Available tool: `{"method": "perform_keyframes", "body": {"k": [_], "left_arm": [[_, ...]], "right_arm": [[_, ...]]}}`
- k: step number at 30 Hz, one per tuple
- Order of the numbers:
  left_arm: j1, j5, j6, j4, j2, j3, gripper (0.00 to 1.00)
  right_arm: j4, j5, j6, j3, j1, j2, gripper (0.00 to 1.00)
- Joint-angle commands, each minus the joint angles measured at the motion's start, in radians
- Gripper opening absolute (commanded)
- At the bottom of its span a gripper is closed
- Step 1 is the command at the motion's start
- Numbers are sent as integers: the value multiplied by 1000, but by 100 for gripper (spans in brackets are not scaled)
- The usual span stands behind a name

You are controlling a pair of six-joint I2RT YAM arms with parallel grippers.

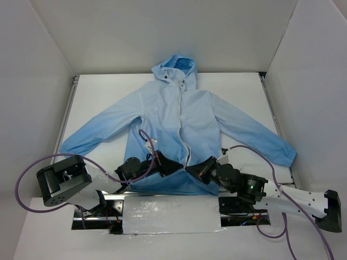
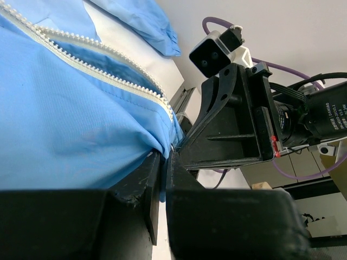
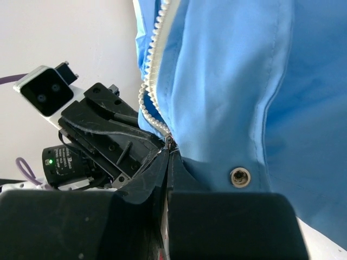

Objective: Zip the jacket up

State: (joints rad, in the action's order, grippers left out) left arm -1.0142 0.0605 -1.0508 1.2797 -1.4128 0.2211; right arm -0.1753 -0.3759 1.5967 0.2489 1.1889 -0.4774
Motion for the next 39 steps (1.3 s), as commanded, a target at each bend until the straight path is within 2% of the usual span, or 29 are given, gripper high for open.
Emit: {"method": "perform_keyframes", "body": {"k": [1,11,15,18,22,26,33,39], "left_arm": [[-12,27,5,521,-9,24,0],[-12,97,18,420,14,66,0],[-12,140,34,331,9,116,0],[-12,134,48,273,17,132,0],[-12,130,70,199,55,144,0],[-12,87,94,31,100,170,0],[-20,108,126,-26,110,179,0],[-20,72,110,17,89,153,0]], "right_arm": [[46,-58,-38,-8,8,31,0],[48,-164,-144,-16,8,157,0],[119,-166,-218,-20,8,181,0],[140,-155,-254,-11,9,168,0],[85,-132,-228,16,8,94,0],[239,-60,-267,-66,6,144,0],[114,-172,-216,-91,8,319,0],[152,-118,-236,-60,6,356,0]]}}
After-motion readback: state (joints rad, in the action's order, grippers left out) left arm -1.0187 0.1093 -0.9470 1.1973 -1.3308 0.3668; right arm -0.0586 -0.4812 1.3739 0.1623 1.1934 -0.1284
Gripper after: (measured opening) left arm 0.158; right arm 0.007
